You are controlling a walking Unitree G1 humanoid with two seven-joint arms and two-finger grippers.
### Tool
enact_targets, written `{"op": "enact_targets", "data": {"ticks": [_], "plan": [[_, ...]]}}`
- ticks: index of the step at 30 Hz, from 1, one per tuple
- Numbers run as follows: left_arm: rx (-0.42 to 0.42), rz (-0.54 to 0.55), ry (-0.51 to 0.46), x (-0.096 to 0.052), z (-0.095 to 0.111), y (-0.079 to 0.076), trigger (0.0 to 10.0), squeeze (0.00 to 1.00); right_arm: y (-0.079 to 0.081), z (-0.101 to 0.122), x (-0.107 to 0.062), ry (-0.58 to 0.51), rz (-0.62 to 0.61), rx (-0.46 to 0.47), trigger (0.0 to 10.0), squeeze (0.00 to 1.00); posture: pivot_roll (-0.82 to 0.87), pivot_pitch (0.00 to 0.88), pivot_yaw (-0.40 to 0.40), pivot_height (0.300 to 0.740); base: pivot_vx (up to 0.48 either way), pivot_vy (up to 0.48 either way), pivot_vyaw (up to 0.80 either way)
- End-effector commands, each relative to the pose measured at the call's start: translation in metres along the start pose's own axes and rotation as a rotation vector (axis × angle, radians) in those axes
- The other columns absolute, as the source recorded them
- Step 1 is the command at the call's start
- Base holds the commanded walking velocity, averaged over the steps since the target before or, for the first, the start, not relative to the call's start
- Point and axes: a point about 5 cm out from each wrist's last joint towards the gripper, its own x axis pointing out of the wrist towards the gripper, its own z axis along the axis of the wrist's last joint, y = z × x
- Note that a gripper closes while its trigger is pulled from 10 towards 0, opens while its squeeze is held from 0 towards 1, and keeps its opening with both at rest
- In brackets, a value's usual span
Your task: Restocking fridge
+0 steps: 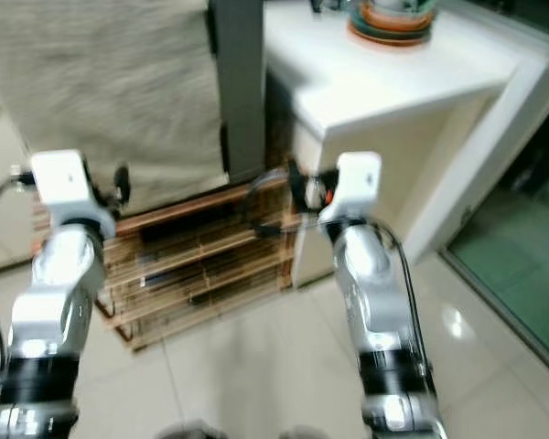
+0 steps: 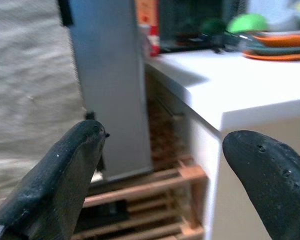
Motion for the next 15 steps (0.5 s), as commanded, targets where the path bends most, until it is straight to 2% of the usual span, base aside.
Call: {"op": "enact_targets", "data": {"ticks": [1, 2, 3, 4, 5, 6, 7, 8, 11, 12, 15], "plan": [[0.080, -0.072, 0.029, -0.010, -0.011, 0.003, 10.0, 0.00, -0.026, 0.007, -0.009, -0.045, -0.163, -0.027, 10.0, 0.11, -0.05, 0.000, -0.007, 0.740, 0.000, 0.000, 0.00], [0.109, -0.130, 0.037, -0.020, -0.017, 0.005, 10.0, 0.00, -0.040, 0.004, -0.019, -0.045, -0.236, -0.038, 10.0, 0.10, -0.05, 0.000, -0.004, 0.740, 0.000, 0.000, 0.00], [0.109, -0.130, 0.037, -0.020, -0.017, 0.005, 10.0, 0.00, -0.040, 0.004, -0.019, -0.045, -0.236, -0.038, 10.0, 0.10, -0.05, 0.000, -0.004, 0.740, 0.000, 0.000, 0.00], [0.156, -0.175, 0.046, -0.031, -0.023, 0.007, 10.0, 0.00, -0.054, 0.000, -0.032, -0.039, -0.301, -0.061, 10.0, 0.09, -0.05, 0.000, -0.003, 0.740, 0.000, 0.000, 0.00], [0.156, -0.175, 0.046, -0.031, -0.023, 0.007, 10.0, 0.00, -0.054, 0.000, -0.032, -0.039, -0.301, -0.061, 10.0, 0.09, -0.05, 0.000, -0.003, 0.740, 0.000, 0.000, 0.00], [0.165, -0.208, 0.048, -0.038, -0.025, 0.007, 10.0, 0.00, -0.063, -0.005, -0.042, -0.022, -0.340, -0.072, 10.0, 0.08, -0.04, 0.000, -0.001, 0.740, 0.000, 0.000, 0.00], [0.165, -0.208, 0.048, -0.038, -0.025, 0.007, 10.0, 0.00, -0.063, -0.005, -0.042, -0.022, -0.340, -0.072, 10.0, 0.08, -0.04, 0.000, -0.001, 0.740, 0.000, 0.000, 0.00], [0.174, -0.230, 0.048, -0.042, -0.025, 0.005, 10.0, 0.00, -0.070, -0.009, -0.050, -0.012, -0.370, -0.081, 10.0, 0.08, -0.04, 0.000, -0.001, 0.740, 0.000, 0.000, 0.00], [0.158, -0.246, 0.014, -0.040, -0.016, -0.002, 10.0, 0.00, -0.070, -0.015, -0.058, 0.007, -0.373, -0.085, 10.0, 0.09, -0.05, 0.000, 0.003, 0.740, 0.000, 0.000, 0.00], [0.147, -0.260, -0.014, -0.036, -0.009, -0.009, 10.0, 0.00, -0.068, -0.018, -0.061, 0.020, -0.362, -0.082, 10.0, 0.08, -0.06, 0.000, 0.017, 0.740, 0.000, 0.000, 0.00], [0.121, -0.264, -0.028, -0.033, -0.005, -0.015, 10.0, 0.00, -0.062, -0.021, -0.060, 0.028, -0.329, -0.081, 10.0, 0.08, -0.06, 0.000, 0.017, 0.740, 0.000, 0.000, 0.00]]}}
